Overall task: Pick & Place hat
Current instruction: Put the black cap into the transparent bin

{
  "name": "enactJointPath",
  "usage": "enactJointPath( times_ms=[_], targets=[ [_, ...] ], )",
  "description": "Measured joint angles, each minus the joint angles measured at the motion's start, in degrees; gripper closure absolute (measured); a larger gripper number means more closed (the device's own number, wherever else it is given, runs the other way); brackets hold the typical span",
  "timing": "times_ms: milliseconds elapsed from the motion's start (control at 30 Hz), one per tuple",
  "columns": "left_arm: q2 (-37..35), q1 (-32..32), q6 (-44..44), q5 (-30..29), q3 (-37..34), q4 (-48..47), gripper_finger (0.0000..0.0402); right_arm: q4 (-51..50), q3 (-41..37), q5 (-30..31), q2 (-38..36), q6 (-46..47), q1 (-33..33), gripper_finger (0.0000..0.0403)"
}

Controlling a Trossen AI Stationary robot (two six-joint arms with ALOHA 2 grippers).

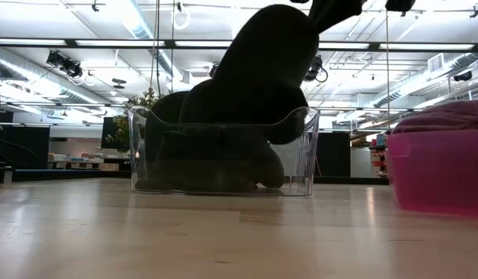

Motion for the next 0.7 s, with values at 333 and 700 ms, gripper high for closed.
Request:
enactJointPath(
  times_ms=[333, 700],
  targets=[
    [1.75, -0.01, 0.02, 0.00, -0.03, -0.08, 0.0317, -4.91, 1.62, -9.73, 3.18, 4.51, -0.97, 0.0402],
    [3.37, 0.01, 0.02, 0.02, -0.03, -0.15, 0.0317, -4.63, 1.70, -12.55, 3.18, 14.22, -6.60, 0.0402]
  ],
)
